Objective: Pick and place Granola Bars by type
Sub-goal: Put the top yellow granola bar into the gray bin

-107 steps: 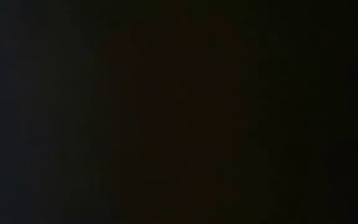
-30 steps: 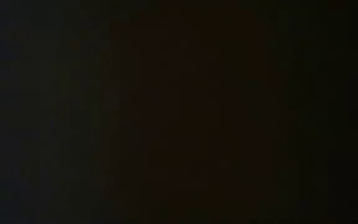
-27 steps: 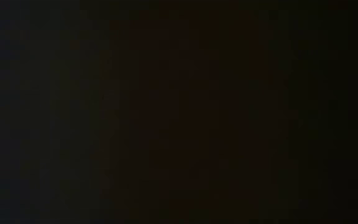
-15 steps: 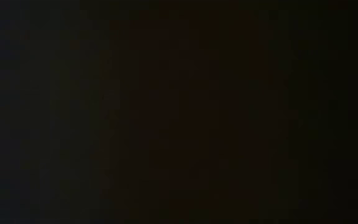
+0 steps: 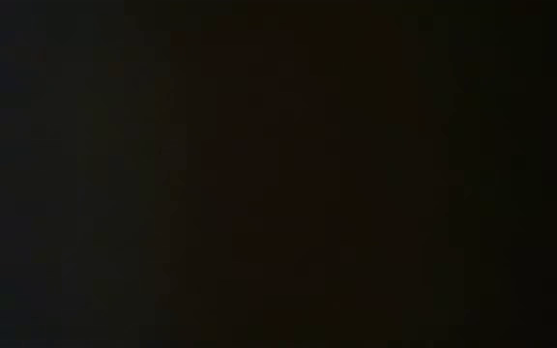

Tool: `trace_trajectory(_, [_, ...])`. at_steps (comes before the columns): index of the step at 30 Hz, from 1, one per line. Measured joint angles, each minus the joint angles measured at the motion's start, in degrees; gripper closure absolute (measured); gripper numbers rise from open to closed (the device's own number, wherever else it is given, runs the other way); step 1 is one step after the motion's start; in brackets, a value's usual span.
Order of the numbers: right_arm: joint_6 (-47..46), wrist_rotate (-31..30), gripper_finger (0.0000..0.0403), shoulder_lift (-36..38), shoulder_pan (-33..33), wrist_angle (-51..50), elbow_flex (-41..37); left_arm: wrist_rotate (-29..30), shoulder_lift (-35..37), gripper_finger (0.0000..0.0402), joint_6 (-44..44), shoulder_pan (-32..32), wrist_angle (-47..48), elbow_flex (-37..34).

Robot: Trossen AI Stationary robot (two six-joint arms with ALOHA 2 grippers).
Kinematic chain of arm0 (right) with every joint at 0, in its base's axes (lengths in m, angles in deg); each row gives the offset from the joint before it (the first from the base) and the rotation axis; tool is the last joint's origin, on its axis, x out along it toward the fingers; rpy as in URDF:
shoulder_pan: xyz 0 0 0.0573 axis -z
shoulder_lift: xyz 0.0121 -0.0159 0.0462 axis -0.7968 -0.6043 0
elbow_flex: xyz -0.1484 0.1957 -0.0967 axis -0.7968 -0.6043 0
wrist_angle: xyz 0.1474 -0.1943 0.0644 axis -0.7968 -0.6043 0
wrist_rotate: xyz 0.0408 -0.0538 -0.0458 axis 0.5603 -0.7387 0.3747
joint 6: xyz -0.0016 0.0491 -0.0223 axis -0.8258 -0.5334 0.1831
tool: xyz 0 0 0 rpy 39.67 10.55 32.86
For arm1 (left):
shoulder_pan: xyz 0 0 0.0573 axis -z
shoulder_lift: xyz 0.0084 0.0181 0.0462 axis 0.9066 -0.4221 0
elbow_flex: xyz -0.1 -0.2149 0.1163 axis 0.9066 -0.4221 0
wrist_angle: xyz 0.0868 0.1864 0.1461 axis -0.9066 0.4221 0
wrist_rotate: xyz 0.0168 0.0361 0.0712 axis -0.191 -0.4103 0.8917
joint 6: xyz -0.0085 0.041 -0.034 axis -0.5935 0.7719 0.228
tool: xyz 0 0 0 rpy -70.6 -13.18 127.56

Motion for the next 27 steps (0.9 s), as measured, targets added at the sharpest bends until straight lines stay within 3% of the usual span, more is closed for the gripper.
trace_trajectory(4, [1.1,0.3,0.0385,4.0,0.0,-1.2,0.0,0.0,0.0,0.0178,0.0,0.0,0.0,0.0])
trace_trajectory(10, [3.0,1.0,0.0366,14.0,-0.6,-4.7,1.7,0.0,0.0,0.0178,0.0,0.0,0.0,0.0])
trace_trajectory(14, [8.9,0.9,0.0381,23.0,-2.6,-3.6,3.5,0.1,0.0,0.0178,0.0,0.0,0.0,0.0])
trace_trajectory(18, [17.4,1.7,0.0391,32.6,-5.3,2.6,4.5,0.1,0.0,0.0178,0.0,0.0,0.0,0.0])
trace_trajectory(21, [23.6,4.9,0.0376,38.6,-7.3,9.0,4.5,0.3,0.0,0.0178,0.0,0.0,0.0,0.0])
trace_trajectory(27, [28.7,5.8,0.038,45.1,-10.1,16.8,4.6,0.4,0.0,0.0178,0.0,0.0,0.0,0.0])
